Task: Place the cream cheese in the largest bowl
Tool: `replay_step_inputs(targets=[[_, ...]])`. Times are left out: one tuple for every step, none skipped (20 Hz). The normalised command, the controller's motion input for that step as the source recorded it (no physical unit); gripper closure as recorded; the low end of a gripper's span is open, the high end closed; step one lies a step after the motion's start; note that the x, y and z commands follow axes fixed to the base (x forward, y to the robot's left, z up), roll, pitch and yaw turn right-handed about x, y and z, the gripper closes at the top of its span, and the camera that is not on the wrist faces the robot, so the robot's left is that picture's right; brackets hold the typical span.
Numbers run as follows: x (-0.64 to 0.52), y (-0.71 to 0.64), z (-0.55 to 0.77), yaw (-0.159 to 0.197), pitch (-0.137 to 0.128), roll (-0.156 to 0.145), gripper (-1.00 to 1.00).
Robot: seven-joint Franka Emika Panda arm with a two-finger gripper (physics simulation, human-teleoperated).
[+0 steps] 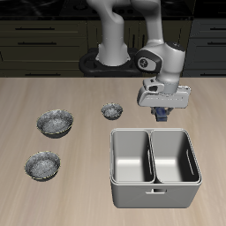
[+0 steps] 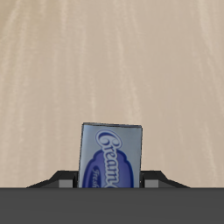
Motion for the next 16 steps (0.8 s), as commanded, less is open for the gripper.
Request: replay_step_inputs(targets=[[-0.01,0.05,0.17,-0.024,-0.012,0.02,1.0],[-0.02,0.04,0.24,-0.007,-0.106,0.008,1.0],[-0.01,-0.04,0.16,-0.042,0.021,0.009,1.0],[-0.06,-0.1,0.53,-0.045,-0.125,0.04,1.0],[0.01,-0.18,0.26,-0.025,-0.011,-0.026,1.0],[-0.03,-0.07,0.33,0.006,-0.077,0.003,1.0],[0.02,-0.12,0.36,0.005,-0.022,0.053,1.0],[0.1,-0.21,0.47,-0.046,0.044,0.047,1.0],[0.16,-0.79,1.14,-0.093,-0.105,-0.01,1.0],[0.11,-0.32,0.61,-0.028,-0.023,0.134,1.0],[0.17,-0.42,0.61,-0.01,-0.048,0.118,1.0],[0.08,-0.44,0.61,-0.056,-0.012,-0.015,1.0],[0.1,-0.34,0.66,0.012,-0.042,0.259,1.0],[0.2,-0.65,0.65,-0.026,-0.053,-0.007,1.0],[0.25,-0.92,1.36,0.061,-0.033,0.074,1.0],[0.0,0.0,0.0,0.0,0.0,0.0,1.0]])
